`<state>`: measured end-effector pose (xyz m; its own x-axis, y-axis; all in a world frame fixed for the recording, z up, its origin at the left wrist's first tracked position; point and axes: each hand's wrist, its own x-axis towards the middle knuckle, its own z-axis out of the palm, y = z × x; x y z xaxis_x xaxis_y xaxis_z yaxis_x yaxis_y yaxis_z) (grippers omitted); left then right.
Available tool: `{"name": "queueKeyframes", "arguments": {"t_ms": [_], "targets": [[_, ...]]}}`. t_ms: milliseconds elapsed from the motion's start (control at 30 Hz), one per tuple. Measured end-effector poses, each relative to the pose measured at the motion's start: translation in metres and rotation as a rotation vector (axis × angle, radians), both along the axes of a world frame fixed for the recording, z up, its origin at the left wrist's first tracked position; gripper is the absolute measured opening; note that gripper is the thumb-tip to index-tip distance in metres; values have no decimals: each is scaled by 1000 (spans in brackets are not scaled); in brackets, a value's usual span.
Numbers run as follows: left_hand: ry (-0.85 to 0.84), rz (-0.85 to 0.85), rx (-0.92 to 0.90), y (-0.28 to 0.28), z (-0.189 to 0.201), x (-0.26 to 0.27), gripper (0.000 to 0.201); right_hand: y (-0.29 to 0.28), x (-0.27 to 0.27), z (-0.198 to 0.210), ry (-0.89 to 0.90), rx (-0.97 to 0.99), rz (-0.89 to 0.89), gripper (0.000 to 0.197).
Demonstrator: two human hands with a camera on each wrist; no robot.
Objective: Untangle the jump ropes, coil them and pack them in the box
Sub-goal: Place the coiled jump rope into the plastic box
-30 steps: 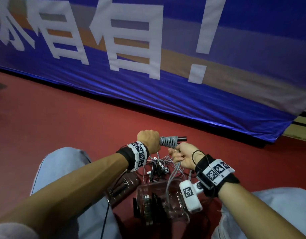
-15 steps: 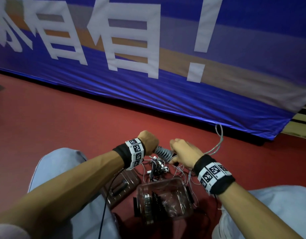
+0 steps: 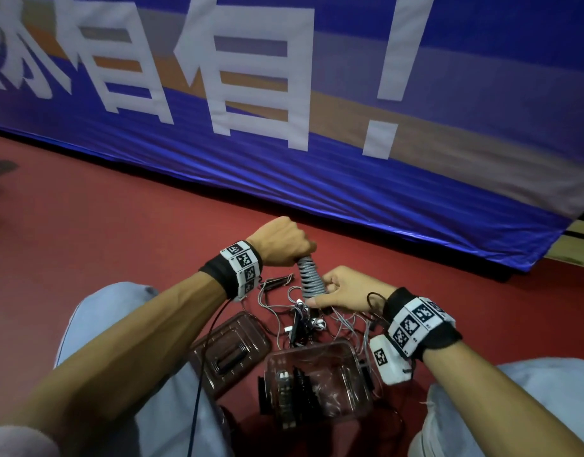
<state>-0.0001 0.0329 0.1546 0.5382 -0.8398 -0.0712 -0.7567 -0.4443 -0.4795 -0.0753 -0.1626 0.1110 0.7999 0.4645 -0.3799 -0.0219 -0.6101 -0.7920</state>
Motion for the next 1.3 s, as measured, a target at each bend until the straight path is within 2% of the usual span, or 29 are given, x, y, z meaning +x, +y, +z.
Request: {"name": "queueKeyframes", "arguments": {"t_ms": [33, 133, 200, 333, 467, 767, 867, 967, 1100, 1200, 1300], "targets": [[-3, -24, -28, 2, 3, 1, 6, 0, -1, 4, 54, 67, -7, 46], [-19, -96, -174, 6, 11, 4, 11, 0, -5, 16, 267, 326, -9, 25], [-13, -140, -303, 10, 16, 6, 14, 0, -7, 21, 341, 439, -1, 20], [14, -141, -515, 13, 15, 4, 12, -2, -7, 23, 399, 605, 45, 51], [48, -42, -664, 11, 9, 1, 20, -5, -8, 26, 435, 706, 62, 74], [45, 134, -912, 1, 7, -9, 40, -6, -9, 23, 470, 956, -72, 83], [106, 257, -991, -3, 9, -11, 41, -2, -9, 27, 496, 1114, -163, 70], [199, 398, -1015, -5, 6, -11, 35, 4, -12, 38, 467, 1157, -355, 50], [391, 632, -1004, -15, -1, -18, 9, 11, -10, 48, 416, 1241, -592, 39], [476, 783, -964, -24, -10, -22, 13, 11, -2, 46, 411, 1243, -697, 33], [396, 860, -750, -23, -18, -19, 17, 7, 5, 33, 447, 1103, -801, 27]]}}
